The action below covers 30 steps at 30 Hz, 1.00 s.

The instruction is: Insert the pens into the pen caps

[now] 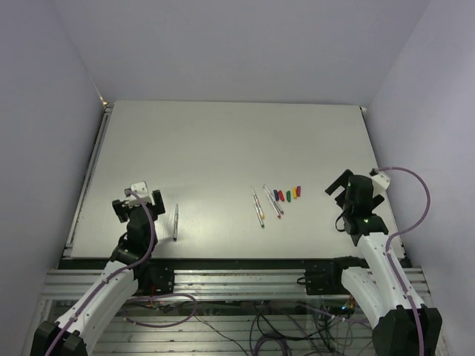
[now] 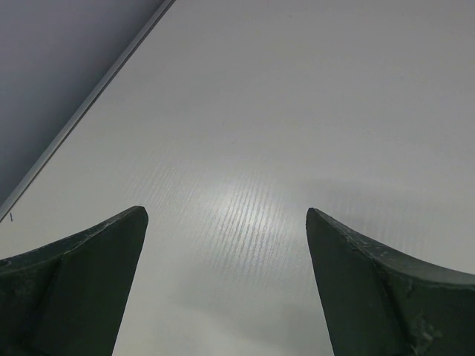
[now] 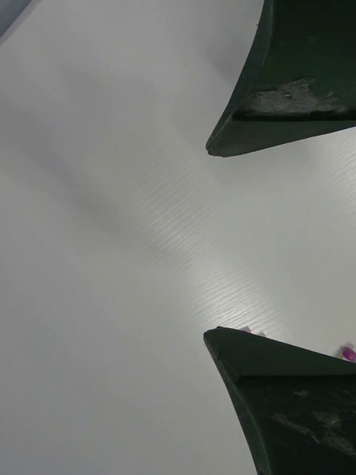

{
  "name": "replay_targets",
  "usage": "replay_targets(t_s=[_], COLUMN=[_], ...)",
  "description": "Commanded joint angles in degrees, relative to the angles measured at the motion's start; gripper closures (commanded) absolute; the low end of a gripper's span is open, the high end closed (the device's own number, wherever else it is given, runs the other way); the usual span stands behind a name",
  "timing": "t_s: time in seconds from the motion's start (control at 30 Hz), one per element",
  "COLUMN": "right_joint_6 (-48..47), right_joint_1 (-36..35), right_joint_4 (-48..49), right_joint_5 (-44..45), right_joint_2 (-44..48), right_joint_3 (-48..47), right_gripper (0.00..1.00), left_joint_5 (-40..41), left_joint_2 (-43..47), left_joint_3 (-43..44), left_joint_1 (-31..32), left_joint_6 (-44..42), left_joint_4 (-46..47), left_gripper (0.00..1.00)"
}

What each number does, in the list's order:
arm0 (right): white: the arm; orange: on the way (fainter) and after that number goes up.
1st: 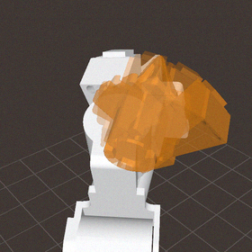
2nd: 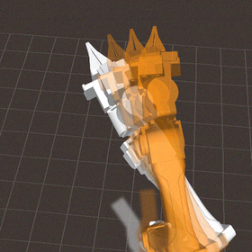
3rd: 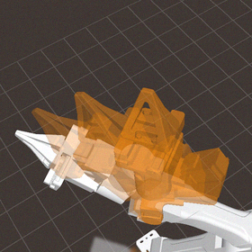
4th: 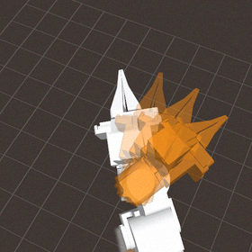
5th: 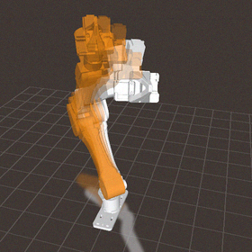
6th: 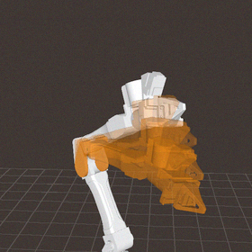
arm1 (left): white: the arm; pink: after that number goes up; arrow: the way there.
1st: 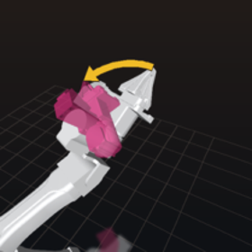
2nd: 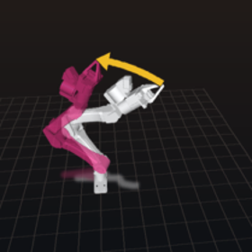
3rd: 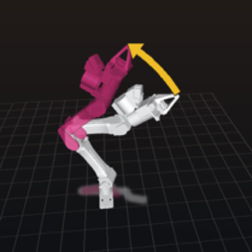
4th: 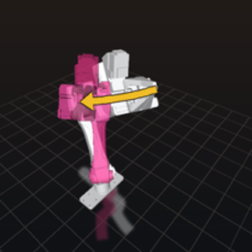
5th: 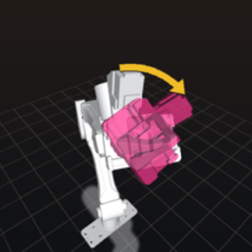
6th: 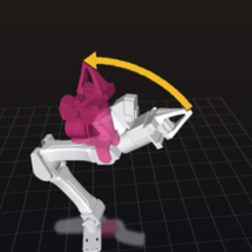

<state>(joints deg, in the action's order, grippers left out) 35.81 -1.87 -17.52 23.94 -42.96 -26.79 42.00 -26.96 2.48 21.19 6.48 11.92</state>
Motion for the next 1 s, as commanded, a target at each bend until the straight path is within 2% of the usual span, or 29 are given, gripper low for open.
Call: replay_targets(t_s=[0.0,0.13,0.2,0.23,0.27,0.5,0.57,0.63,0.7,0.8,0.93,0.97], right_joint_6=[-0.9,-1.3,-1.8,-2.0,-2.4,-3.2,-2.9,-1.9,-0.7,-0.9,-1.2,-1.8], right_joint_1=[0.1,0.1,0.1,0.1,0.1,0.2,0.2,0.2,0.2,0.2,0.2,0.3], right_joint_4=[-0.1,-0.8,-0.2,0.2,0.5,0.2,-0.1,-0.2,0.3,2.0,2.6,2.8], right_joint_5=[0.3,-1.4,-2.2,-2.2,-2.3,-3.8,-3.8,-3.9,-4.0,-4.4,-2.2,-2.2], right_joint_2=[0.3,2.4,3.7,4.4,5.0,7.4,8.1,9.0,9.9,11.1,11.1,11.1], right_joint_3=[0.0,-0.1,0.3,0.4,0.5,-0.8,-1.4,-1.9,-2.1,-2.2,-2.4,-2.3], right_gripper=[0.00,0.00,0.00,0.00,0.00,0.00,0.00,0.00,0.00,0.00,0.00,0.00], left_joint_5=[-0.7,-0.2,4.0,4.8,4.2,2.2,7.6,12.9,9.8,1.3,-4.7,-5.4], left_joint_2=[-0.4,0.4,-1.1,-2.4,-3.5,-7.0,-6.6,-5.5,-4.1,-2.2,-1.4,-1.3], left_joint_3=[2.1,3.9,11.3,13.6,15.2,18.0,17.7,18.8,21.1,23.7,23.8,23.6], left_joint_1=[-0.5,-0.5,-0.5,-0.5,-0.2,0.2,0.2,0.1,0.2,0.2,0.2,0.2], left_joint_6=[-0.2,-1.8,2.2,0.5,-3.3,-2.0,6.8,17.4,18.3,11.5,10.8,11.3], left_joint_4=[0.6,0.4,-9.2,-10.0,-8.8,-2.8,-0.2,-3.4,-6.5,-9.9,-8.1,-7.8], left_gripper=[0.01,0.01,0.01,0.01,0.01,0.01,0.01,0.01,0.01,0.01,0.01,0.05])
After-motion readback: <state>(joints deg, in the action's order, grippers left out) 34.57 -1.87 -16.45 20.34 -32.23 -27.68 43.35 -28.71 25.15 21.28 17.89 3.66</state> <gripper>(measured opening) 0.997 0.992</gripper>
